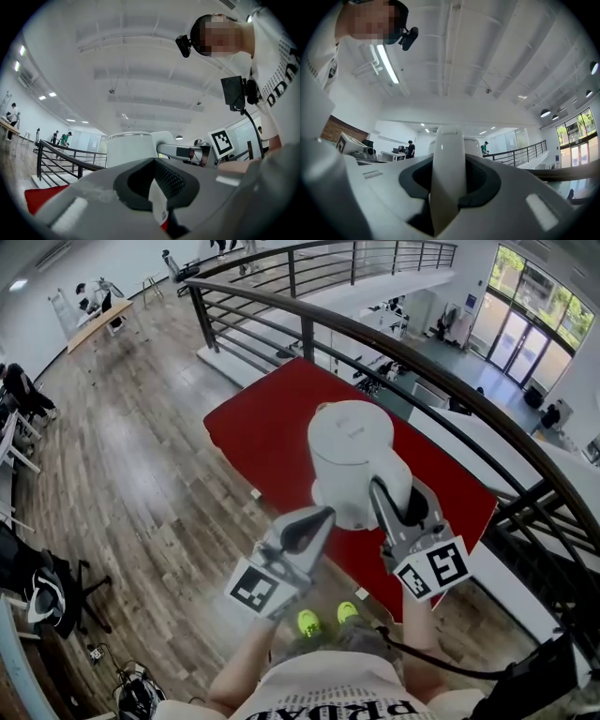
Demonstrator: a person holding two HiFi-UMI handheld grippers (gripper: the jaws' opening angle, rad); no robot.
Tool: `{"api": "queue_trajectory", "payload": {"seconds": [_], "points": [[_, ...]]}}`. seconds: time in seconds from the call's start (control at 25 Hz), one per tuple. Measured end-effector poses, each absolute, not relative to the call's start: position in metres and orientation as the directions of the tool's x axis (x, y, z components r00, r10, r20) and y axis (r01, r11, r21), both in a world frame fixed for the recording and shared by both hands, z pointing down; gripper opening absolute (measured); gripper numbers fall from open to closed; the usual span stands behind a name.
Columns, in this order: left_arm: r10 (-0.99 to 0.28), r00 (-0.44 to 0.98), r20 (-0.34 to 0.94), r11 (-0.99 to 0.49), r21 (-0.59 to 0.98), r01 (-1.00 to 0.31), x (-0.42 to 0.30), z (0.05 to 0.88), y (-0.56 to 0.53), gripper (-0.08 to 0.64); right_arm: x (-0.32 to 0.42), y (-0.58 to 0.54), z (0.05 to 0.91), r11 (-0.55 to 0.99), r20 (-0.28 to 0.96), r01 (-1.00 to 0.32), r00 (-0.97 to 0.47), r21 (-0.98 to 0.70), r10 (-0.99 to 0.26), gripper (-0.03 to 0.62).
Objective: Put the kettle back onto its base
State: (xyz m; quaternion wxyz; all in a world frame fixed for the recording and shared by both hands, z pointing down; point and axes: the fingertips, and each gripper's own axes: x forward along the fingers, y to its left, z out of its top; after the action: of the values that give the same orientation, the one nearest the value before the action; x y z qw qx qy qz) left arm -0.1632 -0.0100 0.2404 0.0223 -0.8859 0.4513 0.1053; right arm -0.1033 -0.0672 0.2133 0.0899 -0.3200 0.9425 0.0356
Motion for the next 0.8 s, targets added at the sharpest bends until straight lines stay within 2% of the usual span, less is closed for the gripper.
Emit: {"api": "queue_trajectory", "payload": {"seconds": [0.8], "points": [[-0.854,0.494,-0.161,-0.505,0.032,-0.863,-0.162,0.252,-0.089,-0.002,-0.132,-0.135,0.241,0.854,-0.205,-0.519,-0.837,0.009,-0.507,0.12]]}}
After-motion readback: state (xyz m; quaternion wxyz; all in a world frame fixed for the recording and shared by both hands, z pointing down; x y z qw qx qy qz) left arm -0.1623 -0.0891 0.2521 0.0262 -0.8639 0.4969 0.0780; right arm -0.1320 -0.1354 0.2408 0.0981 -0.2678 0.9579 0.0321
